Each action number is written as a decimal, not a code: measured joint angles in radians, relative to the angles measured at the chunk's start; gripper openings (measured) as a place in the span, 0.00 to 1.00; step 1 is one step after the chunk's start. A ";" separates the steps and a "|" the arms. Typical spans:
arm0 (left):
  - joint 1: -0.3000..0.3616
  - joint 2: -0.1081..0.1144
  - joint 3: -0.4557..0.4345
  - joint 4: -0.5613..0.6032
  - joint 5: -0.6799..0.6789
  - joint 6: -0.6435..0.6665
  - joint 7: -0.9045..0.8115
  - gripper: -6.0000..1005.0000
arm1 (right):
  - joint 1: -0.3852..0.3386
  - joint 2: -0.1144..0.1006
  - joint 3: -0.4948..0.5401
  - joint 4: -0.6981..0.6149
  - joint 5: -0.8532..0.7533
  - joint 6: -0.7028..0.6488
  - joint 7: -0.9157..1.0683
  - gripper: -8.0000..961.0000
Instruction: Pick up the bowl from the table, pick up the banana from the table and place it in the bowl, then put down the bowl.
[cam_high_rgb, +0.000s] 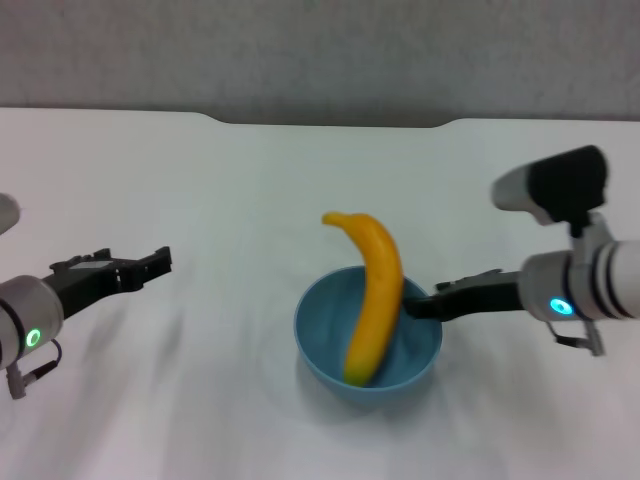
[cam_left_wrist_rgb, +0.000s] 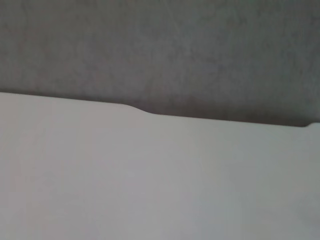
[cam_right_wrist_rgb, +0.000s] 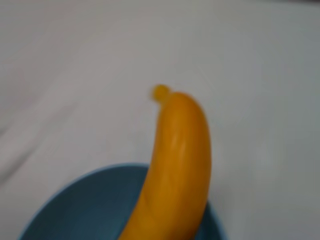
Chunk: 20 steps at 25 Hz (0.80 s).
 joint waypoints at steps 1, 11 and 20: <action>0.009 -0.001 0.000 -0.007 -0.001 0.009 0.000 0.89 | -0.042 0.000 0.002 0.056 -0.019 -0.002 0.001 0.50; 0.068 -0.001 0.044 -0.020 -0.003 0.153 0.009 0.89 | -0.358 0.001 0.000 0.408 -0.027 -0.224 -0.107 0.86; 0.092 0.000 0.274 0.049 -0.001 0.542 0.035 0.89 | -0.403 0.003 -0.385 0.300 0.043 -0.837 -0.255 0.92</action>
